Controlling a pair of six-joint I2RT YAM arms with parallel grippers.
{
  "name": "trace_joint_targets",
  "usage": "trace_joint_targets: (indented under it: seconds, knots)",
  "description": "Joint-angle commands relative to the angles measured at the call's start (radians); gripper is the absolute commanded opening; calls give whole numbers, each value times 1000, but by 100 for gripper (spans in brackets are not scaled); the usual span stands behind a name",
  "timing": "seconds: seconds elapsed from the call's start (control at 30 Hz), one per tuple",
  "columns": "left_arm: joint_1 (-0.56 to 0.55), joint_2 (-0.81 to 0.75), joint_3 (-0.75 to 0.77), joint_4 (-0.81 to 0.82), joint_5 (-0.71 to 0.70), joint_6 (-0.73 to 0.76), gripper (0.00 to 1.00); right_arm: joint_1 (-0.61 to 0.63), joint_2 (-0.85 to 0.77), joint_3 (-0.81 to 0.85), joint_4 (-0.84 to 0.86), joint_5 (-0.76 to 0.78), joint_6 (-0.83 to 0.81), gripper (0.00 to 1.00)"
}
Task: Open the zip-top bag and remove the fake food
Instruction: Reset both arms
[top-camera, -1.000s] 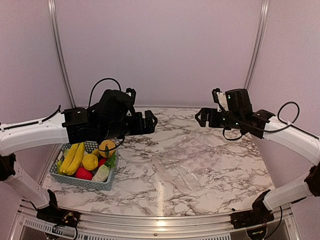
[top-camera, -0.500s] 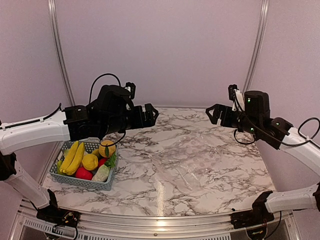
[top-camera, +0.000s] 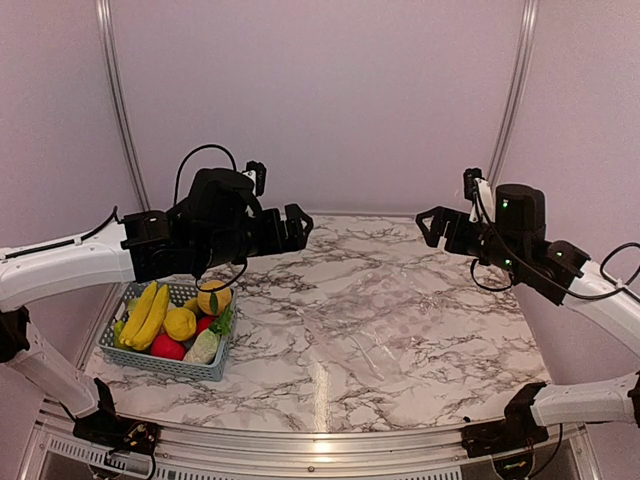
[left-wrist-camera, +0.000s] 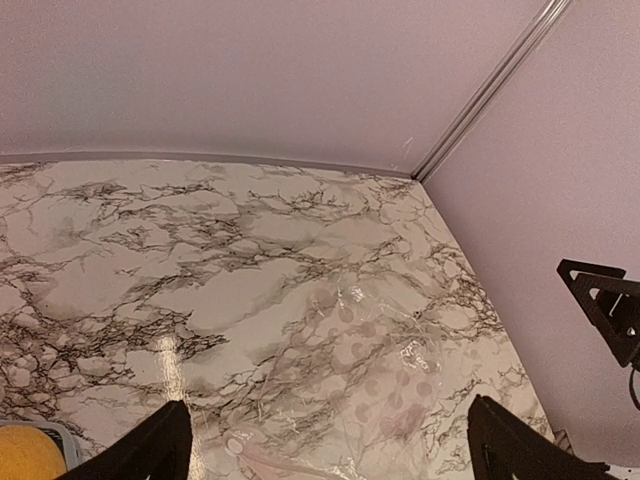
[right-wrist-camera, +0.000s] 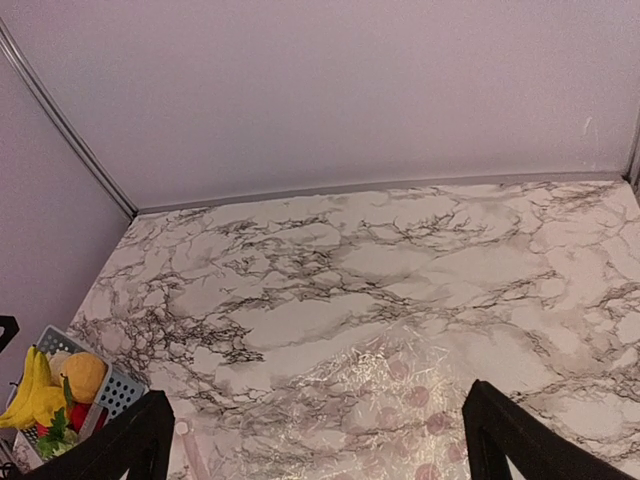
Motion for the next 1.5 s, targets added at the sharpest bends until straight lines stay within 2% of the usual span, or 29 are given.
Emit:
trace_joint_targets:
  seconds: [0.0,1.47]
  knots:
    - [8,-44,-25,20,-22,14,99,9,-11,-8,21,10,12,99]
    - [10,-34,-38,17,-2,-3,99,10,-16,-10,22,14,8,99]
